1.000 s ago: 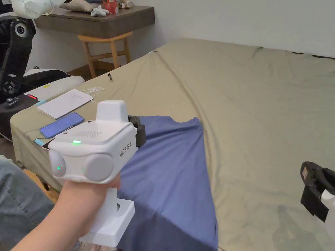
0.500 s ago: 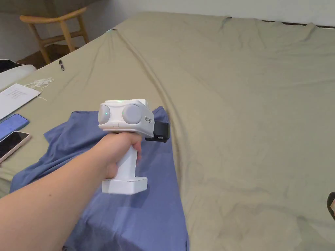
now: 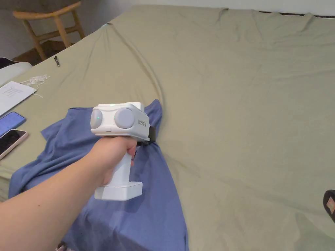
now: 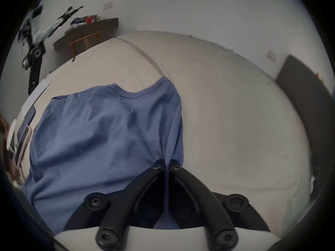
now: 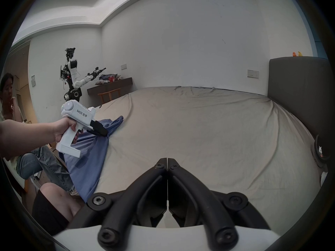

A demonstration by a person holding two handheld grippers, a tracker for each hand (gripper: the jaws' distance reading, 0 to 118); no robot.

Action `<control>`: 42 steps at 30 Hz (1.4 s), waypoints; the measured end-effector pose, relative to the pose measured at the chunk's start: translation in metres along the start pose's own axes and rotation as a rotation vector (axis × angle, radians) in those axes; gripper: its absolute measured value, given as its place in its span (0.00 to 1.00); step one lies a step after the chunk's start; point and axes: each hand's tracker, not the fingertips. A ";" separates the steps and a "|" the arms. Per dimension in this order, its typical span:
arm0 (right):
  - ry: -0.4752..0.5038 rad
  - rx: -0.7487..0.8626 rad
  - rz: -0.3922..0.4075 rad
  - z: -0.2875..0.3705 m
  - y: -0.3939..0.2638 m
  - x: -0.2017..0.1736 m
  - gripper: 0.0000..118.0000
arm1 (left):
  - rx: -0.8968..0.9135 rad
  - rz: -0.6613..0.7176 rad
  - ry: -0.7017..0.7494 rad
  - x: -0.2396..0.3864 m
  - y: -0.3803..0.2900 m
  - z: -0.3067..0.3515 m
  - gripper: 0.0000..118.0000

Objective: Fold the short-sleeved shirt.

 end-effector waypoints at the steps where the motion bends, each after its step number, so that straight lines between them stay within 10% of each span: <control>1: 0.002 0.010 0.006 0.003 0.002 0.002 0.00 | 0.040 0.036 -0.034 -0.003 0.002 0.012 0.01; 16: -0.019 0.096 0.014 0.034 0.017 -0.002 0.00 | 0.390 0.031 -0.120 0.010 0.108 0.209 0.01; 30: -0.225 0.222 -0.156 0.113 0.013 0.055 0.00 | 0.532 -0.299 -0.580 0.294 0.141 0.290 0.01; 42: -0.551 0.280 -0.300 0.197 -0.020 0.112 0.00 | 0.088 -0.610 -0.765 0.520 -0.047 0.165 0.01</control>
